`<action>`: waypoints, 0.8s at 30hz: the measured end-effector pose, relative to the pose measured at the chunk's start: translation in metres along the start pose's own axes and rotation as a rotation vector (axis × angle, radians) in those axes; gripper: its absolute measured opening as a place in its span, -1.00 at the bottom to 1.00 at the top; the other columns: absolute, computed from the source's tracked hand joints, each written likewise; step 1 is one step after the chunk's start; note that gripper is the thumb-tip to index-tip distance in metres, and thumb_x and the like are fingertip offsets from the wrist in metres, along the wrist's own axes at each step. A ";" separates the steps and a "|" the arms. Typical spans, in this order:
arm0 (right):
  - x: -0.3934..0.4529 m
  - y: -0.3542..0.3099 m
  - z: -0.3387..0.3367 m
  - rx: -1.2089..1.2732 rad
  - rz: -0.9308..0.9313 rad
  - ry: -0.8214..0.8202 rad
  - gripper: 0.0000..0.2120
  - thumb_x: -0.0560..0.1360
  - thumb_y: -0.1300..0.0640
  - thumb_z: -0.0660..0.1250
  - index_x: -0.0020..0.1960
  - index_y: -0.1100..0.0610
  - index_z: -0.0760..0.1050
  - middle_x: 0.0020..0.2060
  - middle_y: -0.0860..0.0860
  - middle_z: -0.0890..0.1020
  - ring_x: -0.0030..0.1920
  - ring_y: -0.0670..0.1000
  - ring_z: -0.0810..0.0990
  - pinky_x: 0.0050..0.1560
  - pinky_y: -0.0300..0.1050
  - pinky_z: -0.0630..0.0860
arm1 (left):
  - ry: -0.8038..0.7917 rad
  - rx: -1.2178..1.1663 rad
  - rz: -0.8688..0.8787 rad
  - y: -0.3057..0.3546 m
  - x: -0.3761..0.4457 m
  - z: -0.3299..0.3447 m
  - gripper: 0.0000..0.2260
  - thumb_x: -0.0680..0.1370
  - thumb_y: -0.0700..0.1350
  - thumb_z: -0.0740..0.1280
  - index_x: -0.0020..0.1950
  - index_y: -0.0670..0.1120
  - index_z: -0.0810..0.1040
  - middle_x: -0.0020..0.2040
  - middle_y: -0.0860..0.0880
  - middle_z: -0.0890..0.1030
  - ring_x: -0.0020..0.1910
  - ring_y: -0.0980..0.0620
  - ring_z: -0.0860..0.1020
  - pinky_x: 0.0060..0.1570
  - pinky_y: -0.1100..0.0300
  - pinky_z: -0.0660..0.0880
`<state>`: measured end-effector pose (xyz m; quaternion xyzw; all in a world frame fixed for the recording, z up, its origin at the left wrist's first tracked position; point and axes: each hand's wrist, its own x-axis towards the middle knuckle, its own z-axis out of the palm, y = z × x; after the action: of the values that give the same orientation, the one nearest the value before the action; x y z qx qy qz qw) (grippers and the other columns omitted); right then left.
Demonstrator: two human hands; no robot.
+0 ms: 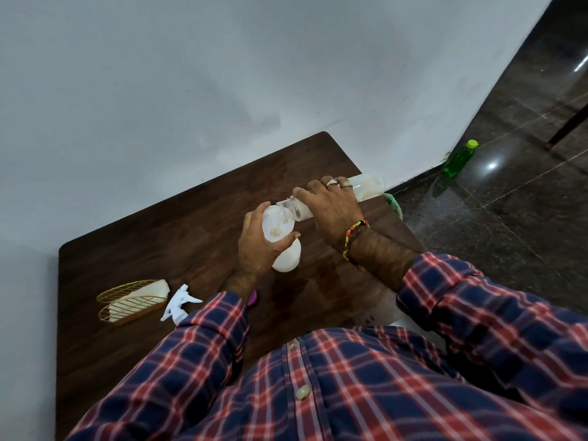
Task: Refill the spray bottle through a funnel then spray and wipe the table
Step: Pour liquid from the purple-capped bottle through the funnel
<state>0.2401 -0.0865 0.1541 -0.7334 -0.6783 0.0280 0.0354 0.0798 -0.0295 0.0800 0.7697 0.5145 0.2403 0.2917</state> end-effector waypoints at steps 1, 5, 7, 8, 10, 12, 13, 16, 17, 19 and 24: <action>0.000 0.000 0.000 0.002 0.001 -0.002 -0.42 0.48 0.06 0.37 0.45 0.03 0.27 0.33 0.13 0.44 0.37 0.22 0.35 0.41 0.22 0.19 | -0.001 -0.003 0.003 0.000 0.000 0.000 -0.25 0.35 0.15 0.52 0.43 -0.08 0.34 0.35 -0.09 0.44 0.25 -0.04 0.47 0.12 0.27 0.37; 0.001 0.000 0.002 -0.018 0.012 0.006 -0.42 0.47 0.11 0.39 0.44 0.02 0.28 0.31 0.13 0.46 0.35 0.22 0.37 0.40 0.23 0.21 | -0.005 -0.008 0.006 -0.001 0.001 0.001 -0.25 0.35 0.15 0.52 0.44 -0.08 0.33 0.36 -0.09 0.44 0.26 -0.04 0.47 0.14 0.25 0.37; 0.001 0.000 0.004 -0.017 0.014 0.013 -0.44 0.47 0.12 0.39 0.42 0.02 0.30 0.29 0.12 0.48 0.33 0.22 0.39 0.38 0.24 0.23 | -0.008 -0.011 0.006 -0.001 0.001 0.001 -0.24 0.35 0.15 0.52 0.45 -0.07 0.33 0.37 -0.08 0.43 0.26 -0.03 0.46 0.14 0.27 0.36; 0.001 0.000 0.005 -0.016 0.013 0.026 -0.45 0.47 0.13 0.39 0.41 0.01 0.32 0.27 0.12 0.50 0.32 0.22 0.41 0.37 0.23 0.24 | -0.007 -0.014 0.005 -0.001 0.001 0.001 -0.24 0.35 0.15 0.52 0.45 -0.07 0.32 0.37 -0.07 0.42 0.26 -0.02 0.46 0.14 0.27 0.36; 0.001 0.001 0.006 -0.019 0.011 0.058 -0.48 0.47 0.16 0.38 0.39 0.01 0.35 0.23 0.11 0.52 0.29 0.22 0.43 0.34 0.23 0.26 | -0.011 -0.019 -0.001 0.000 0.001 0.000 -0.23 0.35 0.15 0.52 0.45 -0.06 0.32 0.38 -0.07 0.41 0.27 -0.02 0.45 0.14 0.25 0.36; 0.000 0.001 0.007 -0.025 0.006 0.075 -0.50 0.45 0.18 0.37 0.37 0.02 0.37 0.20 0.11 0.54 0.27 0.23 0.44 0.32 0.23 0.28 | -0.020 -0.010 -0.005 0.000 0.001 0.000 -0.23 0.35 0.16 0.52 0.46 -0.05 0.31 0.38 -0.06 0.41 0.28 -0.02 0.45 0.15 0.27 0.35; 0.000 0.001 0.006 -0.028 0.003 0.078 -0.50 0.45 0.19 0.38 0.37 0.02 0.38 0.19 0.11 0.54 0.26 0.23 0.45 0.32 0.23 0.28 | -0.022 -0.011 -0.006 -0.001 0.001 0.000 -0.23 0.35 0.16 0.52 0.46 -0.06 0.31 0.38 -0.07 0.41 0.28 -0.02 0.45 0.16 0.27 0.35; 0.001 0.000 0.006 -0.038 -0.003 0.074 -0.49 0.46 0.17 0.37 0.38 0.02 0.37 0.21 0.11 0.54 0.28 0.22 0.43 0.32 0.21 0.27 | -0.026 -0.026 -0.016 -0.001 0.001 0.000 -0.22 0.34 0.16 0.52 0.46 -0.06 0.30 0.38 -0.06 0.40 0.28 -0.02 0.44 0.17 0.26 0.36; 0.001 0.000 0.005 -0.038 -0.004 0.072 -0.48 0.46 0.17 0.37 0.39 0.02 0.36 0.22 0.11 0.53 0.29 0.22 0.43 0.33 0.21 0.26 | -0.027 -0.031 -0.019 -0.002 0.001 0.000 -0.22 0.34 0.16 0.53 0.46 -0.05 0.30 0.39 -0.06 0.40 0.29 -0.02 0.44 0.17 0.26 0.35; 0.001 0.000 0.003 -0.037 -0.002 0.058 -0.46 0.46 0.17 0.37 0.41 0.02 0.34 0.25 0.11 0.51 0.32 0.22 0.40 0.36 0.22 0.24 | -0.033 -0.036 -0.025 -0.002 0.001 0.001 -0.21 0.34 0.17 0.52 0.46 -0.04 0.30 0.40 -0.05 0.39 0.30 -0.01 0.43 0.17 0.26 0.35; 0.000 0.000 0.004 -0.044 -0.004 0.056 -0.46 0.47 0.20 0.36 0.41 0.03 0.34 0.27 0.12 0.50 0.32 0.23 0.40 0.36 0.23 0.22 | -0.034 -0.057 -0.035 -0.002 0.001 0.000 -0.21 0.34 0.18 0.52 0.47 -0.02 0.28 0.41 -0.04 0.37 0.31 0.00 0.42 0.17 0.26 0.35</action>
<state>0.2398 -0.0860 0.1502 -0.7330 -0.6791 -0.0075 0.0380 0.0794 -0.0284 0.0786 0.7560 0.5157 0.2365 0.3264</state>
